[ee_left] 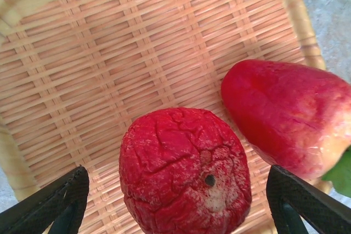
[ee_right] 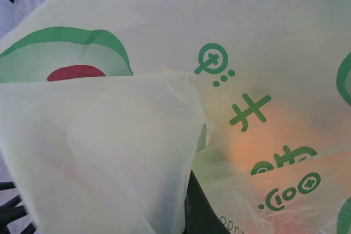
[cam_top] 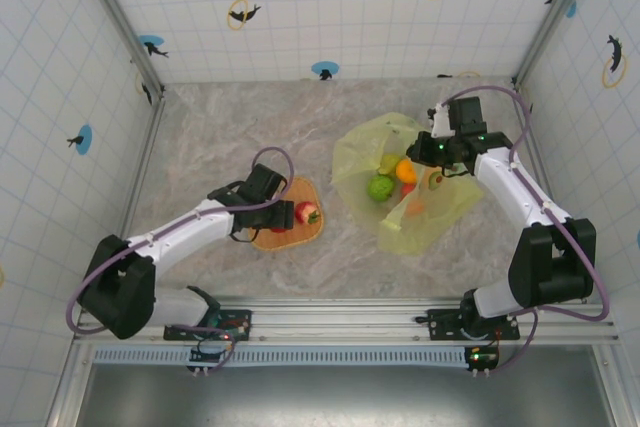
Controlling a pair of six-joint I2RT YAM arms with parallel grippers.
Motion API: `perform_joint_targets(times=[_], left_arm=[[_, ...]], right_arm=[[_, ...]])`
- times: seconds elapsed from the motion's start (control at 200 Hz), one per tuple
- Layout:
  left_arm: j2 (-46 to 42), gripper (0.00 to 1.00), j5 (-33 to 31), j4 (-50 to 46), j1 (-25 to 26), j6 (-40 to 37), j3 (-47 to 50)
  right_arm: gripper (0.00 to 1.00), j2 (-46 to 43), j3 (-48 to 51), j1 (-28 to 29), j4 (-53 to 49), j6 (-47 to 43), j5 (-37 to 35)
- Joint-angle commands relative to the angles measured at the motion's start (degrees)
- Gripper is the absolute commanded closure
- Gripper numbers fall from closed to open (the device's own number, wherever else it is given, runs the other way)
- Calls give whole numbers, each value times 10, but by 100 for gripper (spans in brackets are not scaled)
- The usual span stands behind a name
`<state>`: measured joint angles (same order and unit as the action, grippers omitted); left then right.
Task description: Place the fruits into the plastic bag
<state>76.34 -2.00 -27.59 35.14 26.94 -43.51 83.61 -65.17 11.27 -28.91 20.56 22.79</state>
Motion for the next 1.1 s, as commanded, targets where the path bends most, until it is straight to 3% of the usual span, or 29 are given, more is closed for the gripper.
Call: perform_joint_targets(times=[0.0,0.315,0.586,0.741,1.096], left_arm=[[19,17,-9,4,-2,0,-1],[49,28,-8,37,0,1,8],[45,37,-46,32,-1,4,17],[-2,42,-79,40,-1,9,18],[-119,42,-109,80,5,13,-1]], right_arm=[[100,-17,13,2,12,-2,-1],[100,-19,21,2,14,-2,0],[100,-19,21,1,14,-3,1],[100,-17,18,0,14,-3,2],[100,-8,10,2,15,-1,6]])
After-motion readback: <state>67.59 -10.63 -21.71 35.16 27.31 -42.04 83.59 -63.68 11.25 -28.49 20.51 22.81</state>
